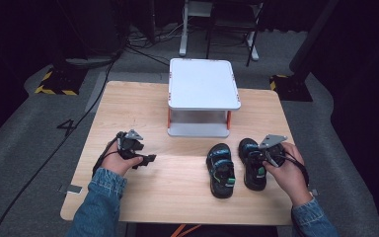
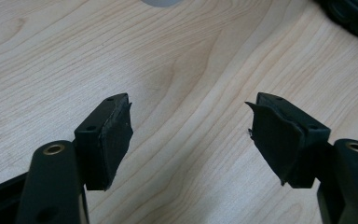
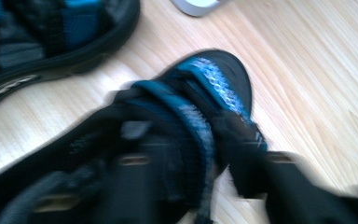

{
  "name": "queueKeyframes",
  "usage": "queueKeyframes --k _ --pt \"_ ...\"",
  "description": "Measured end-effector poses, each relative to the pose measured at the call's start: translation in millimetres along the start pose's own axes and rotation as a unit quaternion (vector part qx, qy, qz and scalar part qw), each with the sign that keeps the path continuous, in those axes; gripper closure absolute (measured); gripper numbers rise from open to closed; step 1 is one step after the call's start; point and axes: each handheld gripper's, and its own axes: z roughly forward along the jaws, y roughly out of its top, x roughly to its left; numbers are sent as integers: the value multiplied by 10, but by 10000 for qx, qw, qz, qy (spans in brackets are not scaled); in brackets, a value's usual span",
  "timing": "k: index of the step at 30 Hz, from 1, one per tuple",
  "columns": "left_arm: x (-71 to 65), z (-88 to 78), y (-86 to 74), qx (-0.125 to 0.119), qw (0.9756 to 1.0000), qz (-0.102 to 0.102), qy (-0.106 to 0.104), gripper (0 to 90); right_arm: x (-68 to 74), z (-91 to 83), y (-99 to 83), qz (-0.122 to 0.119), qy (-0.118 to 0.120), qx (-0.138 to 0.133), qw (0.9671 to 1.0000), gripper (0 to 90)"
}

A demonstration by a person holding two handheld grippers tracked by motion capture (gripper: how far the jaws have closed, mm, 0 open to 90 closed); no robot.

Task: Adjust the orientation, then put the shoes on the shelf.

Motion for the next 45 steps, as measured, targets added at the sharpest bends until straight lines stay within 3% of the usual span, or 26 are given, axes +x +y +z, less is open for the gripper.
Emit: queueKeyframes --k 3,7,10,13,19,23,27,29,32,33,36,37,39,41,45 --pt "5 -1 -3 -1 10000 -17 12 294 54 -19 39 -151 62 -39 9999 757" --pt "4 7 4 34 10000 39 -1 293 143 -28 87 -254 557 -337 9976 766" --pt "8 4 3 8 10000 32 -13 293 246 -39 149 -492 596 -280 9966 753" --pt "14 -2 2 -10 10000 -9 -3 293 315 -54 166 -517 532 -275 9969 744" --pt "21 3 6 -10 10000 1 -16 294 341 -117 173 -206 824 -237 9961 725" --pt "19 5 4 -5 10000 -18 -14 294 293 -61 123 194 989 -232 9946 680" --pt "22 4 3 -10 10000 6 -28 293 249 -143 99 393 909 -256 9948 552" --pt "19 7 10 -32 10000 -19 -51 293 244 -207 98 485 944 -293 9939 535" --pt "15 22 37 -38 10000 7 -50 293 254 -315 96 518 809 -193 9952 517" --pt "11 33 46 -47 10000 13 -46 293 261 -352 92 598 817 -281 9945 507" --pt "4 63 74 -23 9999 56 -81 294 287 -472 91 893 888 -509 9907 505" --pt "5 74 84 -21 9999 83 -107 293 302 -506 90 1094 890 -584 9883 498" --pt "-3 90 100 -10 9999 84 -106 293 332 -550 83 1584 1005 -750 9794 493" --pt "-5 101 115 11 9999 133 -108 293 383 -559 77 1951 1138 -702 9716 497" --pt "-7 116 126 -9 9998 140 -145 293 491 -522 83 2299 1246 -426 9643 498"
